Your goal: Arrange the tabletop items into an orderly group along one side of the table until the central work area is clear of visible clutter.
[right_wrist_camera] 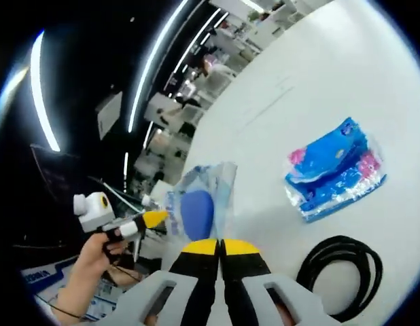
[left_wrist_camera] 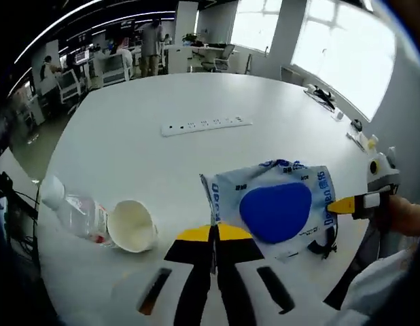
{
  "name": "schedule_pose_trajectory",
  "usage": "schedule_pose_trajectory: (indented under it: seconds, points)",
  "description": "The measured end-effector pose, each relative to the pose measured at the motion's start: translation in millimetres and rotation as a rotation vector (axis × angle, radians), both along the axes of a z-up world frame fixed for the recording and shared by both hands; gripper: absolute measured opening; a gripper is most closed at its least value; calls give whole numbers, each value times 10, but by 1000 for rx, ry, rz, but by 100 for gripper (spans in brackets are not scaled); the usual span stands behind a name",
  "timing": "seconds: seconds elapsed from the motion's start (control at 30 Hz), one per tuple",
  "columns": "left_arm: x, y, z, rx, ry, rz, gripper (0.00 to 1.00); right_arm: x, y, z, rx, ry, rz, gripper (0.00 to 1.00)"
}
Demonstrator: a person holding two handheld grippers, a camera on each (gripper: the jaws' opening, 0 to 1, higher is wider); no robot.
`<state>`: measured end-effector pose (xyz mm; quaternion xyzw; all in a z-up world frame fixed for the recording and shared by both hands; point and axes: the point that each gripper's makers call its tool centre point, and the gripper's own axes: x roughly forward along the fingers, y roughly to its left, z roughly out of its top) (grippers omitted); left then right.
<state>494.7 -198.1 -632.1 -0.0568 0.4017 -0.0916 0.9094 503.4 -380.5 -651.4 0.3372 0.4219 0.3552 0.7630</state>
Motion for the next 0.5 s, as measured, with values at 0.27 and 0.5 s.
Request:
schedule_pose_trajectory:
  seconds: [0.27, 0.5]
  points:
    - [-276, -31, 286, -20, -78, 20, 0, -108, -27, 233, 12, -48, 9, 0]
    - [-461, 5, 417, -25, -131, 49, 0, -193, -1, 325, 21, -61, 31, 0]
